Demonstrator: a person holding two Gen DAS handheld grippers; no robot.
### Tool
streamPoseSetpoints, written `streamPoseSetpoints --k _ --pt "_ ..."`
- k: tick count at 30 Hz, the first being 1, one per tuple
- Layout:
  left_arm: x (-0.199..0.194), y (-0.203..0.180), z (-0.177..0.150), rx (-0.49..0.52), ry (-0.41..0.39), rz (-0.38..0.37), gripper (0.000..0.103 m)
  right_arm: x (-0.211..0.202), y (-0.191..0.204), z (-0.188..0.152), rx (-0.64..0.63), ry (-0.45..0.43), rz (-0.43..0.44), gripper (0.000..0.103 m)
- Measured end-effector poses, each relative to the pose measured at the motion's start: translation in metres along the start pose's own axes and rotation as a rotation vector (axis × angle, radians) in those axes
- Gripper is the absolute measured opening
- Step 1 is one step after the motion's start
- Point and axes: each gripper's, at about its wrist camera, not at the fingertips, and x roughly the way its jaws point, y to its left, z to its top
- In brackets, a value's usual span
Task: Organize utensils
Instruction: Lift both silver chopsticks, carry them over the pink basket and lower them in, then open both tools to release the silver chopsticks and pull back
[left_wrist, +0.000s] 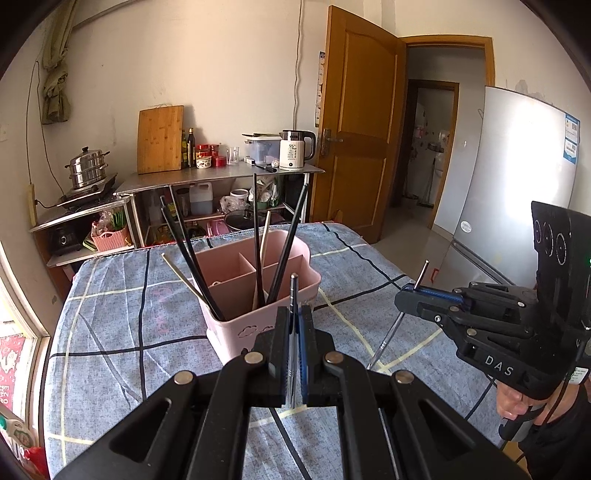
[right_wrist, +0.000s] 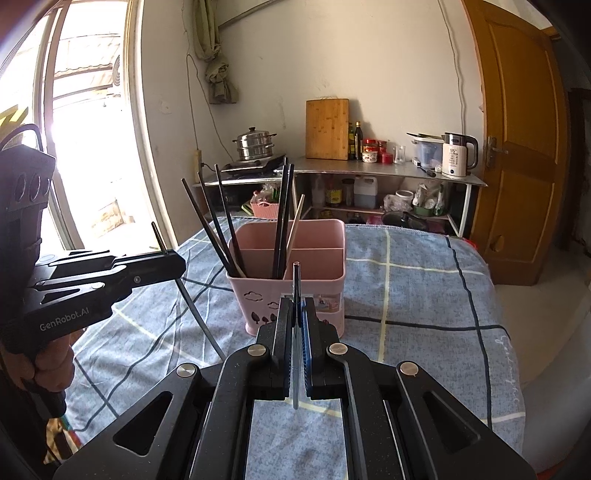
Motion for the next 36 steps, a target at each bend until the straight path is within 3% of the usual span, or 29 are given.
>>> streamPoseSetpoints --k 19,26,36 --pt "0.005 0.043 0.075 -0.059 -0.118 0.064 0.005 0.032 0.023 0.088 -0.032 -0.152 0.044 0.005" --pt "0.029 0.062 0.074 -0.092 -0.097 0.084 0.005 0.062 0.025 0.100 -0.015 -0.127 0.053 0.005" --pt "0.041 0.070 0.060 -0.094 -0.079 0.091 0.005 0.098 0.029 0.078 -0.036 -0.020 0.039 0.005"
